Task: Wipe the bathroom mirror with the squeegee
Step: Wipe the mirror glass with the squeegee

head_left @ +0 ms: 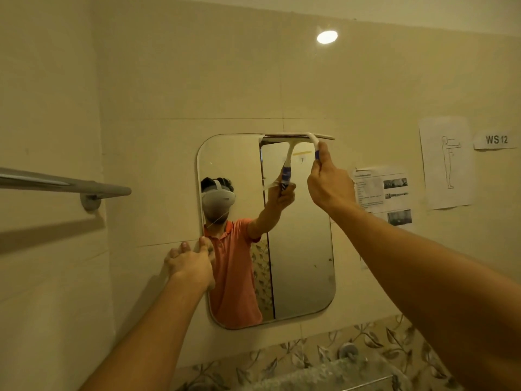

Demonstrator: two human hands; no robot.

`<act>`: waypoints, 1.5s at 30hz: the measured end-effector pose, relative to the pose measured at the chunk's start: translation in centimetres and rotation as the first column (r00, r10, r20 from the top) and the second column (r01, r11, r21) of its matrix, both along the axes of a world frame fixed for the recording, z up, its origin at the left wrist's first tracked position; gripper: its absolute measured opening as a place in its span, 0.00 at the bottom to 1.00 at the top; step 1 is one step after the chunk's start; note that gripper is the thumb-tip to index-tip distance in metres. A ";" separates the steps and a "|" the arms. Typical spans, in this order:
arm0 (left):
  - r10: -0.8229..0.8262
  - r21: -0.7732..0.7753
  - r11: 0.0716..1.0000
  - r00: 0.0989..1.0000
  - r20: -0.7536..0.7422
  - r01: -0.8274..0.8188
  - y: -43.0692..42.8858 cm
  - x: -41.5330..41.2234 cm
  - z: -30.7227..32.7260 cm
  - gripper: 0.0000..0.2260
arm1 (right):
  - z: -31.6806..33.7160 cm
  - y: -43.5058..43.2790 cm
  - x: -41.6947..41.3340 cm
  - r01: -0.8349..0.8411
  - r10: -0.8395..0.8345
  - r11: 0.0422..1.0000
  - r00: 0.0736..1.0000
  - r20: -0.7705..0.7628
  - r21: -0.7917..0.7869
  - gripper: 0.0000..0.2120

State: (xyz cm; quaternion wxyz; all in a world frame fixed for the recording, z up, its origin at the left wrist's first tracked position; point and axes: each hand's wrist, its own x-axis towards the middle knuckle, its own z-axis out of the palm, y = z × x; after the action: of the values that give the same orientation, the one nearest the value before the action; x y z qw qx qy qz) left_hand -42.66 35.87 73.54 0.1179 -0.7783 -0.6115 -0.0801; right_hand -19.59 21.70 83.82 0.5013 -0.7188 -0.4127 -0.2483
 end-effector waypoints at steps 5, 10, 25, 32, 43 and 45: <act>-0.007 0.000 1.000 1.000 0.001 0.007 0.0 0.0 0.4 0.49 | -2.4 1.0 0.5 -0.011 0.011 1.000 1.000 -0.024 -0.006 0.28; -0.024 0.000 1.000 1.000 0.002 0.024 0.0 -0.7 -0.2 0.50 | -7.2 0.1 0.4 -0.049 0.045 0.996 0.998 -0.054 -0.075 0.28; -0.005 0.019 1.000 1.000 0.000 0.005 0.0 -0.1 -0.1 0.49 | 1.7 0.3 0.9 -0.011 0.021 0.997 0.991 0.133 -0.079 0.26; -0.001 0.024 1.000 1.000 -0.003 0.001 0.3 -0.1 -0.5 0.49 | -0.3 1.8 0.2 -0.037 0.039 0.999 0.996 0.079 -0.037 0.28; 0.030 0.016 0.999 1.000 -0.010 -0.029 1.0 0.3 -0.4 0.50 | -2.3 1.8 1.1 -0.066 0.070 0.997 0.991 0.111 -0.038 0.28; 0.029 0.015 0.999 1.000 -0.005 -0.028 1.0 0.3 -0.4 0.50 | -2.2 1.7 1.0 -0.084 0.088 0.996 0.992 0.087 -0.043 0.28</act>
State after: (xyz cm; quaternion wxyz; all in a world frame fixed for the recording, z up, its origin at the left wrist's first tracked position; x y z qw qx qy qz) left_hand -42.36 36.83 73.19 0.1264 -0.7688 -0.6217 -0.0810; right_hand -18.56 23.44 81.64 0.4786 -0.6984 -0.4699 -0.2499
